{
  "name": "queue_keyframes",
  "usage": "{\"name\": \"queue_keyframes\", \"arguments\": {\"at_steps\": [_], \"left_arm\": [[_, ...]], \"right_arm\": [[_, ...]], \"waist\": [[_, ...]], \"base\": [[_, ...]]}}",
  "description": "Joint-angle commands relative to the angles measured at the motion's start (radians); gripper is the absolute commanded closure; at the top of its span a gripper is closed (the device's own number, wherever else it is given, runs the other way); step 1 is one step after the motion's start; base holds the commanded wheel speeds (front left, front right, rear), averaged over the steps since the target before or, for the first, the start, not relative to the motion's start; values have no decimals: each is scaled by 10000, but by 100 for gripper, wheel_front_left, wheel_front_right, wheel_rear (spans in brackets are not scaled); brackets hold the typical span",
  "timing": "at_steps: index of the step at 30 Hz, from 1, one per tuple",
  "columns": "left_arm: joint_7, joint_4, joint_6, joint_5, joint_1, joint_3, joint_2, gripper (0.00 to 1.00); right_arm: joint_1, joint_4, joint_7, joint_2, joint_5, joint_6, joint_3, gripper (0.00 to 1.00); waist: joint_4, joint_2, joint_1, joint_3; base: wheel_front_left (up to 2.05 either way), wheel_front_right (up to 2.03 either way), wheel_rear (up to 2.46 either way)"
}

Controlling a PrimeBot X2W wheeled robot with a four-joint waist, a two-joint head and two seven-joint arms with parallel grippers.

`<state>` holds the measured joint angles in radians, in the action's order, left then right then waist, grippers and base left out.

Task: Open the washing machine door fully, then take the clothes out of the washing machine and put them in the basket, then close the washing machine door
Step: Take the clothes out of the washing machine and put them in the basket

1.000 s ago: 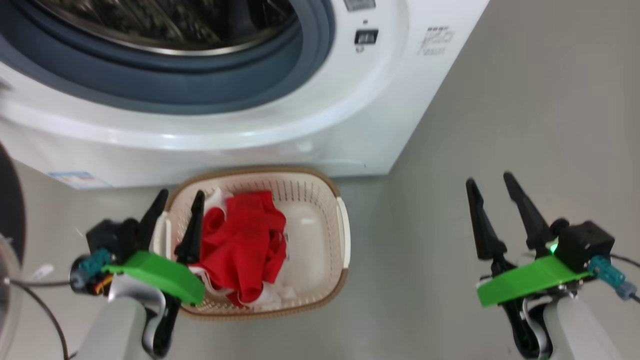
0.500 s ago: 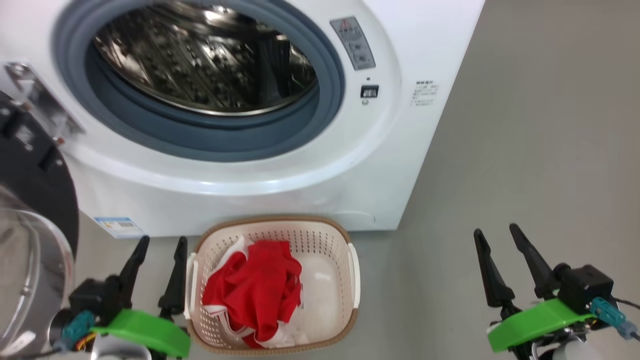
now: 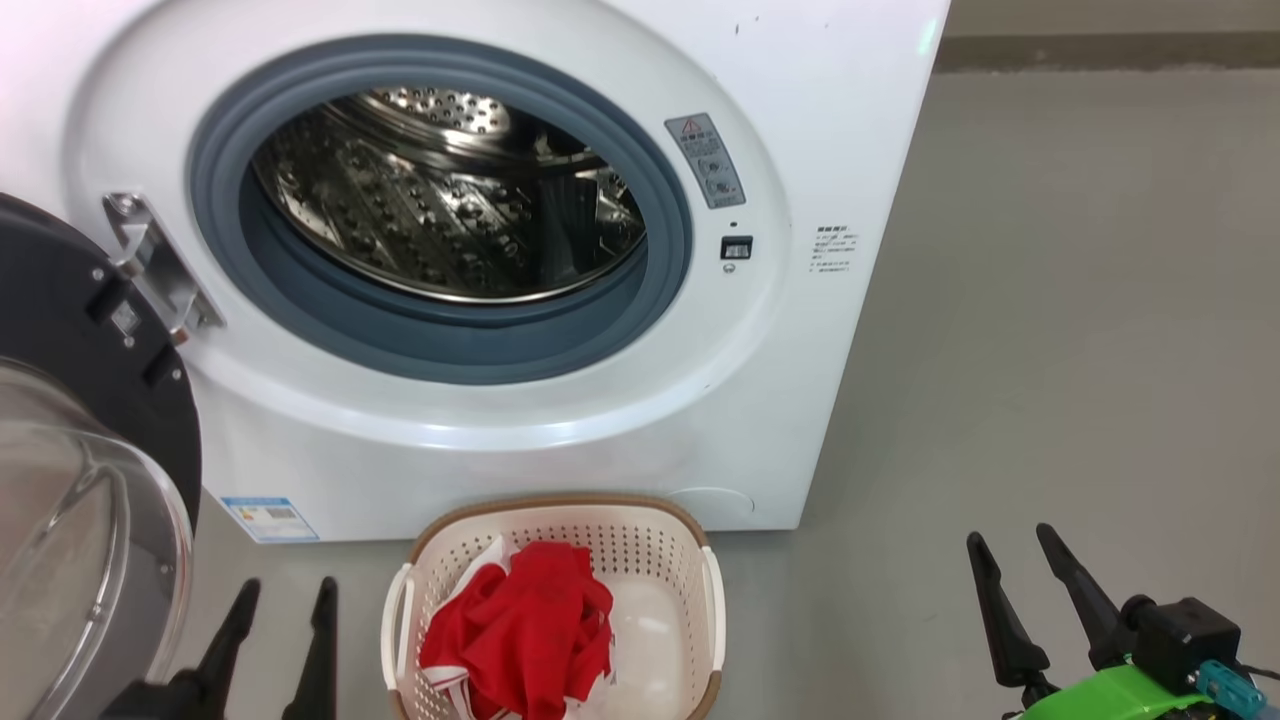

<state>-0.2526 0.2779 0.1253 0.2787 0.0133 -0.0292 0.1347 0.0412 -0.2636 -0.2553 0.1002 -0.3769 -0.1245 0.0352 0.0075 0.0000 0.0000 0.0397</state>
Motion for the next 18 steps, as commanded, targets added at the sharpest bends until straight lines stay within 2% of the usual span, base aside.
{"name": "queue_keyframes", "arguments": {"at_steps": [1, 9, 18], "left_arm": [[-91, -339, 54, -67, 60, -449, 184, 0], [-91, -869, 54, -61, -639, -885, 182, 0], [-91, -1015, 54, -124, -727, -923, 55, 0]], "right_arm": [[-54, 249, -65, 194, -41, -62, 138, 0], [358, 361, -65, 253, -69, -62, -32, 0], [446, 392, -65, 247, -52, -62, -105, 0]], "waist": [[-24, 0, 0, -127], [-54, 0, 0, -332], [-50, 0, 0, -368]], "base": [[0, 0, 0], [0, 0, 0], [0, 0, 0]]}}
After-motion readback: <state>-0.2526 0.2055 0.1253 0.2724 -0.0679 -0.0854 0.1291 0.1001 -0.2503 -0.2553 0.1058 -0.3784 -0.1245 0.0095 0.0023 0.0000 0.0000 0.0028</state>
